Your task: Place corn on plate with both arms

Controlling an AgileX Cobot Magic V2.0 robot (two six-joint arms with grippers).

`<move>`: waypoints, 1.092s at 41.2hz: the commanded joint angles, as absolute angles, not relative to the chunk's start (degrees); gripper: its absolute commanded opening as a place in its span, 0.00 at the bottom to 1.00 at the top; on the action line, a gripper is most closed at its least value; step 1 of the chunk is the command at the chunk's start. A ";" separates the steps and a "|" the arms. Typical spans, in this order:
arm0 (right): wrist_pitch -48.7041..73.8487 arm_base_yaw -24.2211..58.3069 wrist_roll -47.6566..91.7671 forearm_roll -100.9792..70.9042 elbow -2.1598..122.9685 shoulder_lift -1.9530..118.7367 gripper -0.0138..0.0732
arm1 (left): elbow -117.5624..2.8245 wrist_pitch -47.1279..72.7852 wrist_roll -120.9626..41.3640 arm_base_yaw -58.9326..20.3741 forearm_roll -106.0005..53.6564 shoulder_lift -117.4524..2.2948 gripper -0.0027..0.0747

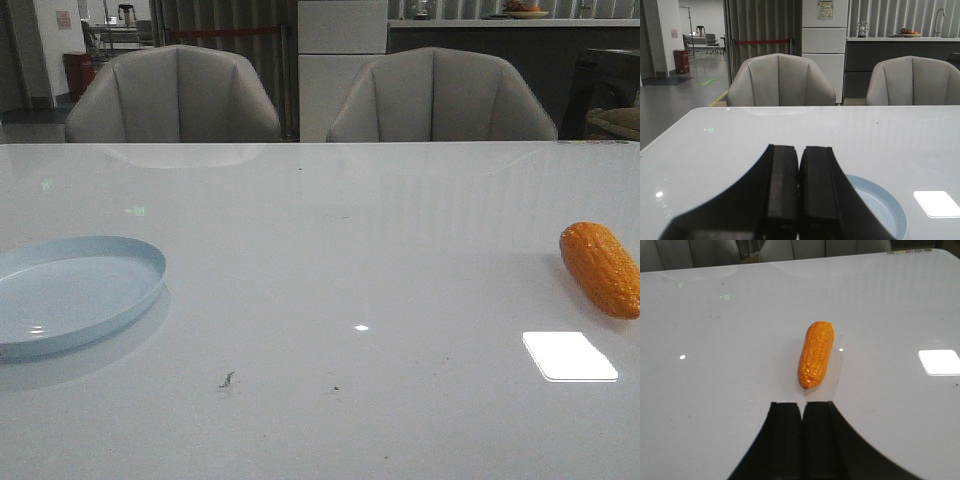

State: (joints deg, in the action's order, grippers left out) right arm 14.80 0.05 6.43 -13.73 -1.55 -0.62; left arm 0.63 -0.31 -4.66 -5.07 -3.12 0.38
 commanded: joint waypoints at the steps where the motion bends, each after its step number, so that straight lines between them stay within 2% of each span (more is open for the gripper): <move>1: 6.02 0.00 6.53 -14.14 -0.37 -1.98 0.22 | 2.73 -5.79 -4.55 -4.99 -3.44 1.49 0.16; 21: -14.60 -0.03 6.53 -14.14 1.43 -1.98 0.22 | -0.57 -16.28 -4.55 -4.99 -4.26 1.49 0.16; 27: -9.32 -0.03 6.53 -14.10 8.99 -1.90 0.22 | -7.25 -14.43 -4.55 -4.99 -3.52 1.13 0.16; 31: -2.69 -0.03 6.53 -14.03 16.13 -0.65 0.22 | -12.97 -8.87 -4.55 -4.99 -3.52 -0.84 0.16; 35: 3.61 -0.08 6.53 -14.03 23.03 3.10 0.22 | -19.04 -3.13 -4.55 -4.99 -3.52 -4.92 0.16; 45: 13.62 -0.08 6.53 -14.03 33.63 17.76 0.22 | -31.05 1.32 -4.55 -4.99 -3.52 -18.09 0.16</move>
